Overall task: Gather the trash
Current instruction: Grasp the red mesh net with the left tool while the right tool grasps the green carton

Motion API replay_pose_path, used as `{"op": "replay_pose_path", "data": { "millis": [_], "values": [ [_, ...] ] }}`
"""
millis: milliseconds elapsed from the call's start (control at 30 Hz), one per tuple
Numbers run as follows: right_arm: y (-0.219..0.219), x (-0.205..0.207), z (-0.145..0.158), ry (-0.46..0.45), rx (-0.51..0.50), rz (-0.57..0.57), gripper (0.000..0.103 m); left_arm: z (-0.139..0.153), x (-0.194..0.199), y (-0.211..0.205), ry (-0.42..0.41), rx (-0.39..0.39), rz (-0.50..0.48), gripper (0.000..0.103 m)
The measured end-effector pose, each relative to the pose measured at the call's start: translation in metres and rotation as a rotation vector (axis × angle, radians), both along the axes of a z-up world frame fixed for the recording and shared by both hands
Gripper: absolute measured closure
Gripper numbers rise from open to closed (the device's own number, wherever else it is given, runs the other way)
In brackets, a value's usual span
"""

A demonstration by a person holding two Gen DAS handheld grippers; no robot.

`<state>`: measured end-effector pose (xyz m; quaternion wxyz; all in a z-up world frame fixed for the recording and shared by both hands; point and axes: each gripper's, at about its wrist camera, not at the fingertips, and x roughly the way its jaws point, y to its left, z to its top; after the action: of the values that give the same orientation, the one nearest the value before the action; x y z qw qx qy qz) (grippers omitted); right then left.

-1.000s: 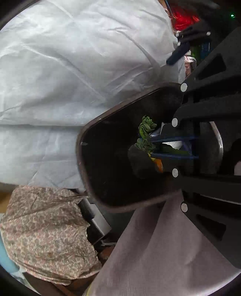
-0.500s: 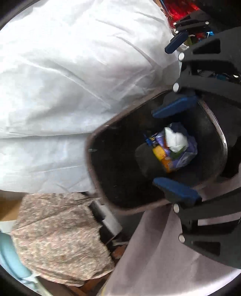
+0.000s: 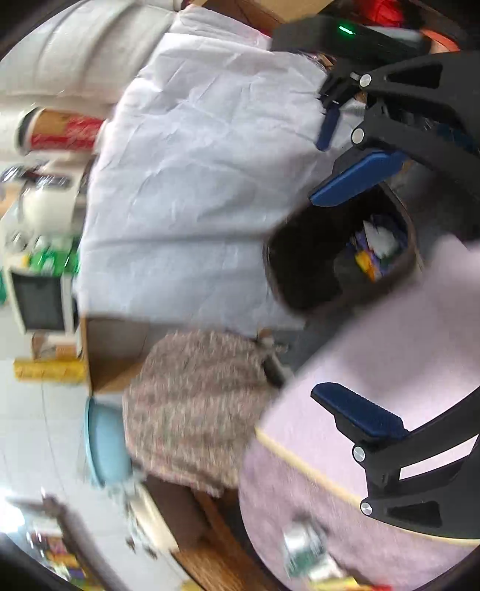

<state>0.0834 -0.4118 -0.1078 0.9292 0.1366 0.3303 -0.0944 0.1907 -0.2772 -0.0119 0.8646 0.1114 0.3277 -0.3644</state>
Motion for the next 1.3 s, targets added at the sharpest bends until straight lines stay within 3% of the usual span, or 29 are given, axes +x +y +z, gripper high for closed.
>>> {"op": "replay_pose_path", "data": {
  "millis": [233, 567, 733, 833, 900, 1000, 1100, 1133, 1167, 1200, 1300],
  "values": [
    [0.072, 0.046, 0.041, -0.071, 0.020, 0.251, 0.021, 0.008, 0.015, 0.125, -0.072, 0.050, 0.216, 0.008],
    [0.175, 0.108, 0.064, -0.029, -0.007, 0.541, 0.021, -0.010, 0.036, 0.292, -0.042, 0.095, 0.511, 0.008],
    [0.210, 0.144, 0.074, -0.009, -0.014, 0.623, 0.021, -0.017, 0.068, 0.344, -0.015, 0.110, 0.614, 0.008],
    [0.225, 0.174, 0.079, -0.008, 0.000, 0.631, 0.021, -0.018, 0.092, 0.354, -0.035, 0.129, 0.646, 0.008],
    [0.234, 0.185, 0.080, -0.009, -0.016, 0.630, 0.021, -0.023, 0.116, 0.350, -0.051, 0.184, 0.658, 0.010],
    [0.249, 0.205, 0.079, 0.010, -0.069, 0.636, 0.021, -0.037, 0.142, 0.346, -0.043, 0.264, 0.651, 0.021],
    [0.255, 0.220, 0.077, 0.017, -0.094, 0.640, 0.021, -0.046, 0.159, 0.351, -0.035, 0.283, 0.665, 0.032],
    [0.255, 0.225, 0.077, 0.018, -0.095, 0.645, 0.021, -0.049, 0.164, 0.354, -0.008, 0.272, 0.662, 0.044],
    [0.255, 0.230, 0.077, 0.017, -0.094, 0.648, 0.021, -0.053, 0.168, 0.359, 0.021, 0.257, 0.663, 0.063],
    [0.253, 0.235, 0.077, 0.007, -0.095, 0.657, 0.021, -0.055, 0.169, 0.363, 0.046, 0.235, 0.669, 0.072],
    [0.253, 0.255, 0.078, 0.010, -0.110, 0.668, 0.021, -0.055, 0.163, 0.374, 0.067, 0.170, 0.686, 0.084]
  ]
}}
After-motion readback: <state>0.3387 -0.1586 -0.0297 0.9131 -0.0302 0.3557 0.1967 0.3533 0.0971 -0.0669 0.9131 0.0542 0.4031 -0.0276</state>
